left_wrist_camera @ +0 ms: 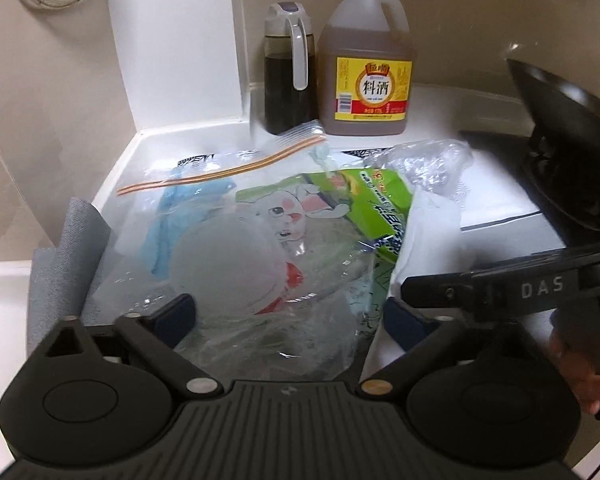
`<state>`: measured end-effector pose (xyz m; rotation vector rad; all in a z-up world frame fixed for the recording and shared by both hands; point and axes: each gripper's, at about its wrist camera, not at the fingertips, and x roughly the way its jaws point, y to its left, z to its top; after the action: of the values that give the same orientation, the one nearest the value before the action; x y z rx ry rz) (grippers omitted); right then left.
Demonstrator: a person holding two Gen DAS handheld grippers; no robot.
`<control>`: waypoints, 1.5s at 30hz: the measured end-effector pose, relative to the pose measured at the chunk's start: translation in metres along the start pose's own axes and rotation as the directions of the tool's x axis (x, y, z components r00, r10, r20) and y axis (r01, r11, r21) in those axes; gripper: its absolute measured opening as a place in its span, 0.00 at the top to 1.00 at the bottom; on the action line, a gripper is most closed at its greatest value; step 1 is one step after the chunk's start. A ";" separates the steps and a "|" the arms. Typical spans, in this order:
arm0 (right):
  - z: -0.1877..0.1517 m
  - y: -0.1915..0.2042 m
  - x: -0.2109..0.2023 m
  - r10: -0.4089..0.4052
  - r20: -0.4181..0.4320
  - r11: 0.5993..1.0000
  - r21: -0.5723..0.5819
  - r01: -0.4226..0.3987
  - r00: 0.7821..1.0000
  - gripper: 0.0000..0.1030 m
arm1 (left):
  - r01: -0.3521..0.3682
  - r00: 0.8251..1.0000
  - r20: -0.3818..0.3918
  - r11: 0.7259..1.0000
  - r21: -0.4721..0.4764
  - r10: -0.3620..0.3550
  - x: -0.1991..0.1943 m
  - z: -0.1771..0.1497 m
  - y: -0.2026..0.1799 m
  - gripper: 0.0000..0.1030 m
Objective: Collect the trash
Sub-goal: 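Close the right tool on the white tissue and lift it, then carry the zip bag and tissue down into the cabinet toward the trash bin with both tools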
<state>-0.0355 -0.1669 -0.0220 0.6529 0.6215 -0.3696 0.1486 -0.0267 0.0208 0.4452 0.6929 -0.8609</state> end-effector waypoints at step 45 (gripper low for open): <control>-0.043 0.076 -0.133 0.506 -0.044 0.785 -0.390 -0.481 0.861 0.92 | 0.077 0.997 0.022 0.975 -0.210 -0.074 -0.209 -0.084 0.010 0.80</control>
<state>-0.1165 -0.0655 0.0698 0.3940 0.4212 0.2287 0.0298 0.1422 0.1110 0.2234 0.7834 -0.8510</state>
